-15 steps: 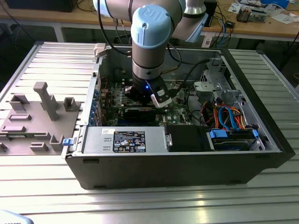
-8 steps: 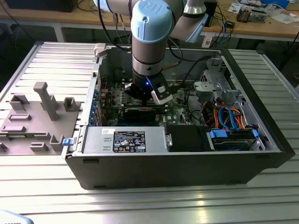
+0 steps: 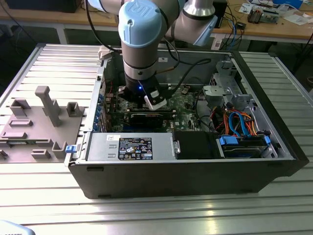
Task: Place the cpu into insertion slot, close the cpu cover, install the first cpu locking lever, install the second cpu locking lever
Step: 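Install the second cpu locking lever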
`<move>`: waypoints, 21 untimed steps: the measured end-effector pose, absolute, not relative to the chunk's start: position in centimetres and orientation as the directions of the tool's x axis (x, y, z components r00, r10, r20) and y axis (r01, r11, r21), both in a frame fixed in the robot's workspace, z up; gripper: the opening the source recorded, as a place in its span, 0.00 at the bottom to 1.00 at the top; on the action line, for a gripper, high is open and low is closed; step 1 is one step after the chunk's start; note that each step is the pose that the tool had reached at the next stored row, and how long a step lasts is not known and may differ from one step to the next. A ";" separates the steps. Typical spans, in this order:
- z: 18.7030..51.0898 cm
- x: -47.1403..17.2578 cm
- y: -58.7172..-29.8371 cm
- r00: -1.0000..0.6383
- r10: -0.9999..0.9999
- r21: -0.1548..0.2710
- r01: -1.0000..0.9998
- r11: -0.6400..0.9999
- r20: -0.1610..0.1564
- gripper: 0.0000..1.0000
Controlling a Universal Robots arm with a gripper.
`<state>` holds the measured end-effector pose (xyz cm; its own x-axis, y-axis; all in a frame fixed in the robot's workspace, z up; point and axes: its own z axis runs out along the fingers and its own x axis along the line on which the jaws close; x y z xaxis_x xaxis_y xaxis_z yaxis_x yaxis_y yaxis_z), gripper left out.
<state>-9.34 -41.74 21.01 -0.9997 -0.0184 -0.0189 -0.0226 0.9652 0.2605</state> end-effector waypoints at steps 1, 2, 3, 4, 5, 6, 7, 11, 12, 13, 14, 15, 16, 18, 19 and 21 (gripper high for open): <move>20.9 -9.4 -41.7 -1.000 -0.020 0.265 -0.024 0.964 -0.019 0.11; 20.8 -9.4 -41.7 -1.000 -0.020 0.267 -0.024 0.963 -0.019 0.11; 20.7 -9.4 -41.7 -1.000 -0.020 0.268 -0.024 0.963 -0.019 0.11; 20.6 -9.4 -41.7 -1.000 -0.020 0.268 -0.024 0.963 -0.019 0.11; 20.4 -9.4 -41.7 -1.000 -0.020 0.268 -0.024 0.963 -0.019 0.11; 20.3 -9.4 -41.6 -1.000 -0.020 0.268 -0.024 0.963 -0.019 0.11; 20.1 -9.4 -41.5 -1.000 -0.020 0.268 -0.024 0.963 -0.019 0.11; 19.8 -9.4 -41.2 -1.000 -0.020 0.269 -0.024 0.963 -0.019 0.11; 19.8 -9.4 -41.2 -1.000 -0.020 0.268 -0.024 0.963 -0.019 0.11; 19.8 -9.4 -41.2 -1.000 -0.020 0.268 -0.024 0.963 -0.019 0.11; 19.8 -9.4 -41.2 -1.000 -0.020 0.268 -0.024 0.963 -0.019 0.11; 19.7 -9.4 -41.2 -1.000 -0.020 0.268 -0.024 0.963 -0.019 0.11; 19.7 -9.4 -41.2 -1.000 -0.020 0.268 -0.024 0.963 -0.019 0.11; 19.7 -9.4 -41.2 -1.000 -0.020 0.264 -0.024 0.964 -0.019 0.11; 19.7 -9.4 -41.2 -1.000 -0.020 0.261 -0.024 0.965 -0.019 0.11; 19.9 -9.4 -41.2 -1.000 -0.020 0.256 -0.024 0.967 -0.019 0.11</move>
<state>-9.41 -41.19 19.88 -0.9996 -0.0200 -0.0187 -0.0241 0.9665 0.2555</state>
